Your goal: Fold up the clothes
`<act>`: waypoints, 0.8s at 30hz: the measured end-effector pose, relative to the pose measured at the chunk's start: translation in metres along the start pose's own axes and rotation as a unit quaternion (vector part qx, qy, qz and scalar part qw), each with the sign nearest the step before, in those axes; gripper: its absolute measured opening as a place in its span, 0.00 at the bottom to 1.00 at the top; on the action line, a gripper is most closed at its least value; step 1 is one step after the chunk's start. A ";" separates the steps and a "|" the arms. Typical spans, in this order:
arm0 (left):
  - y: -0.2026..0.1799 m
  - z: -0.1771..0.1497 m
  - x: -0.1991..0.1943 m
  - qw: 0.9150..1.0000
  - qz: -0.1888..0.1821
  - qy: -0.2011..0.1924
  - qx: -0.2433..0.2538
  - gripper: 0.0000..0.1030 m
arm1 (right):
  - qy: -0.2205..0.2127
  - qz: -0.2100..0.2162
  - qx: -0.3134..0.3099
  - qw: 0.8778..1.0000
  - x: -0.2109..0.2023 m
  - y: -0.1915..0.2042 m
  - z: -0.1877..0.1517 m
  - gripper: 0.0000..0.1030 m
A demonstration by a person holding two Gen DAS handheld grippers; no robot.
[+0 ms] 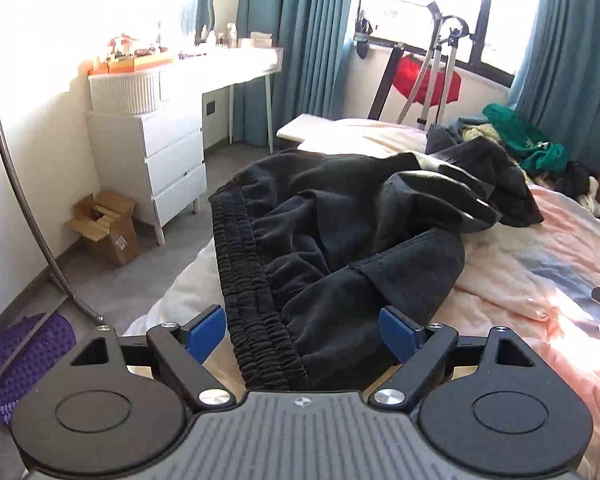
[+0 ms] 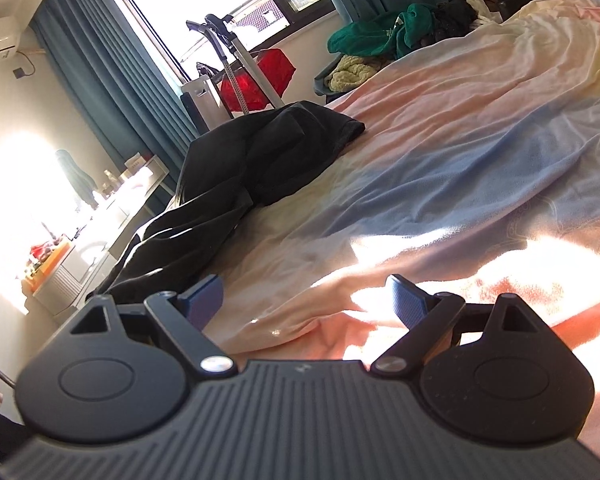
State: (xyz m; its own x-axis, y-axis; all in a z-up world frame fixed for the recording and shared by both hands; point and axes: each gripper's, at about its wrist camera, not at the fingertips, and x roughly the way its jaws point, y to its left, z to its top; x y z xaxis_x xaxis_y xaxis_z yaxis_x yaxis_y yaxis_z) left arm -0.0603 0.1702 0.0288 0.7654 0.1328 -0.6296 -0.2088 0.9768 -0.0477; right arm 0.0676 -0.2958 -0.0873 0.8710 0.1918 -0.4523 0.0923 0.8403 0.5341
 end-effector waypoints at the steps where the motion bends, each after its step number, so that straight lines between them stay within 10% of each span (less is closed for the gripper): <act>1: -0.008 0.002 0.000 1.000 -0.001 -0.010 0.007 0.84 | -0.002 0.001 -0.001 1.000 -0.001 0.001 0.000 0.87; 15: -0.169 0.036 0.063 0.992 -0.084 -0.077 0.048 0.84 | -0.016 -0.006 -0.010 1.000 -0.002 -0.001 0.003 0.87; 24: -0.183 -0.001 0.112 0.990 -0.074 -0.075 0.089 0.84 | -0.045 -0.028 -0.035 0.998 0.008 0.002 0.003 0.87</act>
State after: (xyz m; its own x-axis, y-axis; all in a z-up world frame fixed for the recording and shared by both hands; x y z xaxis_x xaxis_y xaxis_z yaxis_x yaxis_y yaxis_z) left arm 0.0630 0.0065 -0.0335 0.8643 -0.0032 -0.5029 0.0126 0.9998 0.0153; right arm 0.0759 -0.2942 -0.0876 0.9057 0.0993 -0.4121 0.1116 0.8821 0.4577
